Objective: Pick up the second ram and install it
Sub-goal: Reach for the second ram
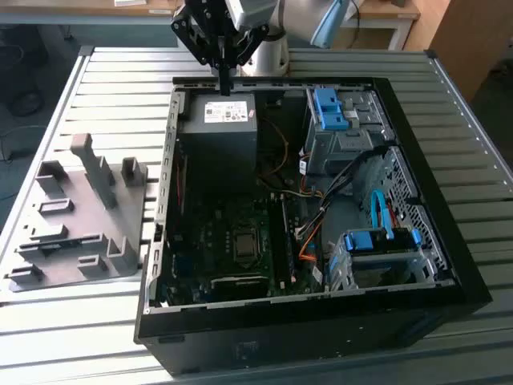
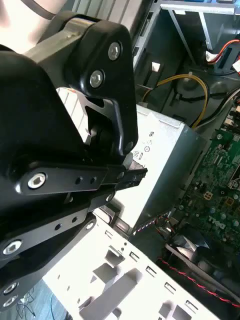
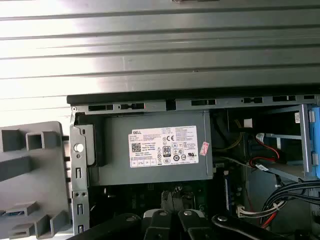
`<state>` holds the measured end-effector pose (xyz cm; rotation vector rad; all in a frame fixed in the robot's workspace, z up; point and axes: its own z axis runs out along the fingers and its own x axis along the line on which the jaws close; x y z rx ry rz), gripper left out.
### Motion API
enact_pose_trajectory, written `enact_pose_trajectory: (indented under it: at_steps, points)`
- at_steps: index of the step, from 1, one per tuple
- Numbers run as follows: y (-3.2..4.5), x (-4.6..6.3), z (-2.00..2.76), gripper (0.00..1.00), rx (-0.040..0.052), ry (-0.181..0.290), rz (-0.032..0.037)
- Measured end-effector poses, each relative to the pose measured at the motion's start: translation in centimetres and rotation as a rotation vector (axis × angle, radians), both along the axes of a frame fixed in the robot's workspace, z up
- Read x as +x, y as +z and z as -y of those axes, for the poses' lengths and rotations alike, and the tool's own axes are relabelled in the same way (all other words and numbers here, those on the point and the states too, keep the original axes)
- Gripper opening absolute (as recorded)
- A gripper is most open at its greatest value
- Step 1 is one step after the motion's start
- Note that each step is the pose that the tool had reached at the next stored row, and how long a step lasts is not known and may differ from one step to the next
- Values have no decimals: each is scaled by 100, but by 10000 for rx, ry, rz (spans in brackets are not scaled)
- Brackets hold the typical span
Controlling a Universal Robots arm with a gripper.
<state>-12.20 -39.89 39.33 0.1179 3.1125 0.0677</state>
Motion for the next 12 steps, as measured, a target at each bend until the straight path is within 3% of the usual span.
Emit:
enact_pose_trajectory:
  at_steps: [12]
  points:
    - [0, -59, 0, 10, 0, 1, 0]
